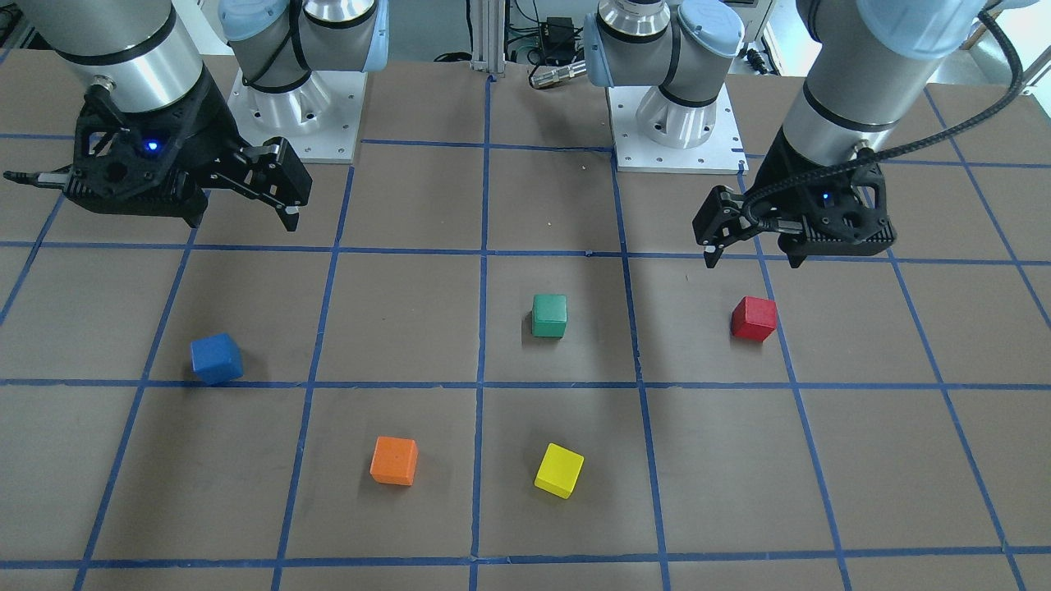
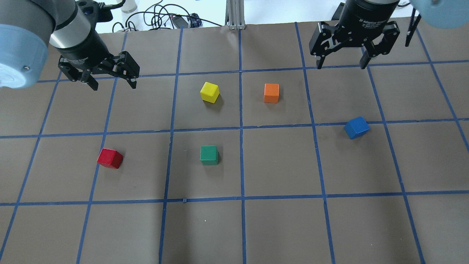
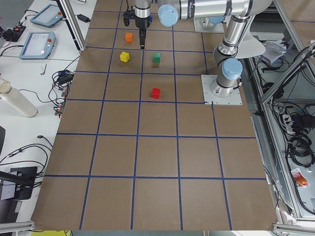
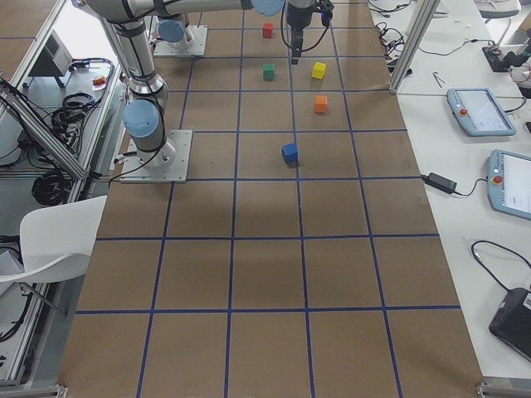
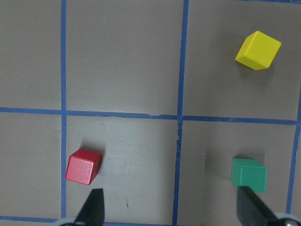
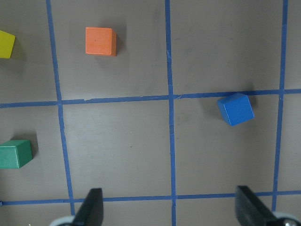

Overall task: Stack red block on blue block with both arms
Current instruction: 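Move the left gripper down toward the red cube nearest the robot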

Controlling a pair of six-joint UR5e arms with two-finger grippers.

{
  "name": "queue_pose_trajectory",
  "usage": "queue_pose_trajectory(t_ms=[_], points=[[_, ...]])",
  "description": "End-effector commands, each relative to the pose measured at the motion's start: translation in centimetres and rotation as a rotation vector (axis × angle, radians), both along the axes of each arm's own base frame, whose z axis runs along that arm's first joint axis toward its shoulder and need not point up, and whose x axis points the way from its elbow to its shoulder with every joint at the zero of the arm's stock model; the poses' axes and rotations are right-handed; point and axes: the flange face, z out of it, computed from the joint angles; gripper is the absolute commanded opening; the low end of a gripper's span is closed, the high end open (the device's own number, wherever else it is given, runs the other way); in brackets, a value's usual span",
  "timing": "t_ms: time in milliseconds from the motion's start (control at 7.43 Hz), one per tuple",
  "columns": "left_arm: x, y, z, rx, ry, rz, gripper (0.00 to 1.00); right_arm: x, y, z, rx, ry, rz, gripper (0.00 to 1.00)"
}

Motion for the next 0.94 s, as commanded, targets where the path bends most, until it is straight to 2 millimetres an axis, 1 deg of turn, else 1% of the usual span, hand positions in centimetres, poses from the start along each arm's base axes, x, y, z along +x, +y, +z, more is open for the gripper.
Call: queue_pose_trajectory(t_ms=[0, 135, 269, 404, 538, 673, 808], points=[[8.3, 0.5, -5.7, 0.058, 0.02, -0.019, 1.0, -0.2, -0.1, 0.0, -0.002, 0.002, -0.001, 1.0], [10.0, 1.3, -9.4, 0.018, -0.001, -0.092, 1.0, -0.1, 0.0, -0.1, 0.006, 0.002, 0.0, 1.0], [10.6, 2.8, -14.1, -0.016, -0.014, -0.114, 1.0, -0.2, 0.0, -0.2, 0.007, 0.003, -0.001, 1.0], [11.4, 4.2, -18.1, -0.034, -0.025, -0.138, 1.0, -0.1, 0.0, -0.1, 0.001, 0.003, 0.002, 1.0], [12.1, 5.6, -21.3, -0.009, -0.016, -0.189, 1.0, -0.2, -0.1, 0.0, -0.003, 0.003, 0.001, 1.0], [13.0, 6.2, -22.9, 0.018, 0.0, -0.19, 1.0, -0.2, -0.1, 0.0, -0.003, 0.003, -0.001, 1.0], [13.2, 6.3, -23.7, 0.04, 0.004, -0.229, 1.0, -0.2, -0.1, 0.0, -0.003, 0.003, -0.001, 1.0]])
